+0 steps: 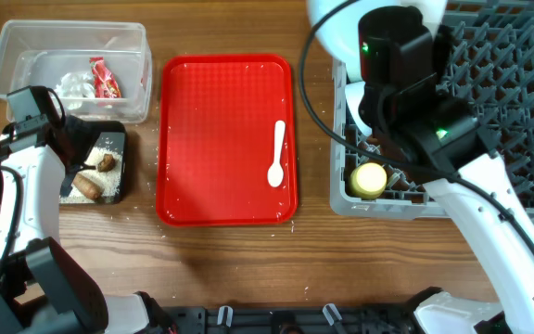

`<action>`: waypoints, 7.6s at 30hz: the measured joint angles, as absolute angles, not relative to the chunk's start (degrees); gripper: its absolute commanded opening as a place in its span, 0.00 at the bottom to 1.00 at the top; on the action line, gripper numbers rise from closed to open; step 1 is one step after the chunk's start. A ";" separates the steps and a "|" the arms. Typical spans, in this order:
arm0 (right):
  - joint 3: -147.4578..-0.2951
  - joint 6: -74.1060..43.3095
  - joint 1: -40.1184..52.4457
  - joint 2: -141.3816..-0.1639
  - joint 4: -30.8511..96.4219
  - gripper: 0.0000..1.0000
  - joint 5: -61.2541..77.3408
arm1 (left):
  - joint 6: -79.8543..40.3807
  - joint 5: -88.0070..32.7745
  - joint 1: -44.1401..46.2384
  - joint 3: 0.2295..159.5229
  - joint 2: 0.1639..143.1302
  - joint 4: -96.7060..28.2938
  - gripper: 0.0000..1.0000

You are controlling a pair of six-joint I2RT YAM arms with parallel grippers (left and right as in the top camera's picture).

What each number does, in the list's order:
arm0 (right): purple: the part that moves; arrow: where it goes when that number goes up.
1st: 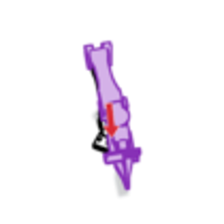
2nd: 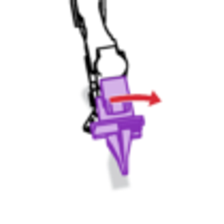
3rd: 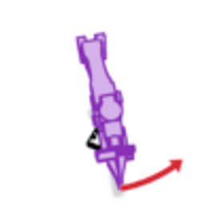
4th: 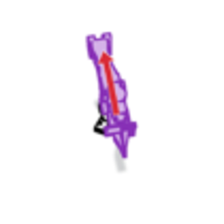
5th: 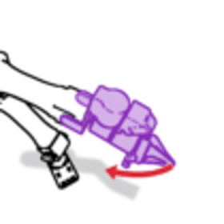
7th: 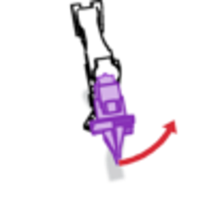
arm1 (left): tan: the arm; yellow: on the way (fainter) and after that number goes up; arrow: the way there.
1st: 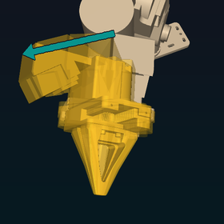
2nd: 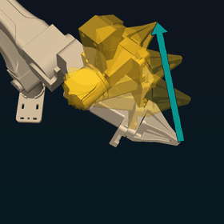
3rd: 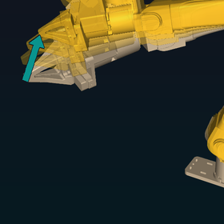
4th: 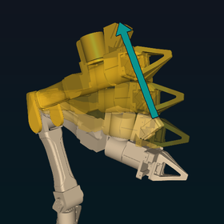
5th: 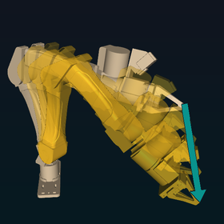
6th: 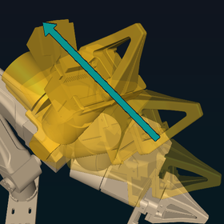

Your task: Sort waste into correct bins and load items into the dishwasher rack

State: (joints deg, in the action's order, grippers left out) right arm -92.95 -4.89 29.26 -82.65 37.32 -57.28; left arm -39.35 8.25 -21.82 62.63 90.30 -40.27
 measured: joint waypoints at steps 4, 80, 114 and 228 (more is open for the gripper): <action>-93.01 3.05 24.29 -85.01 46.89 0.04 -66.59 | -39.35 8.25 -21.82 62.63 90.30 -40.29 1.00; -93.14 -14.04 30.74 -123.50 50.09 0.56 7.22 | -39.35 8.25 -21.82 62.63 90.30 -40.29 1.00; -88.18 -13.98 32.34 -123.39 45.63 0.04 9.10 | -39.38 8.25 -21.82 62.63 90.30 -40.29 1.00; -0.40 -5.50 9.17 -0.89 -0.08 1.00 1.96 | -39.35 8.25 -21.82 62.63 90.30 -40.29 1.00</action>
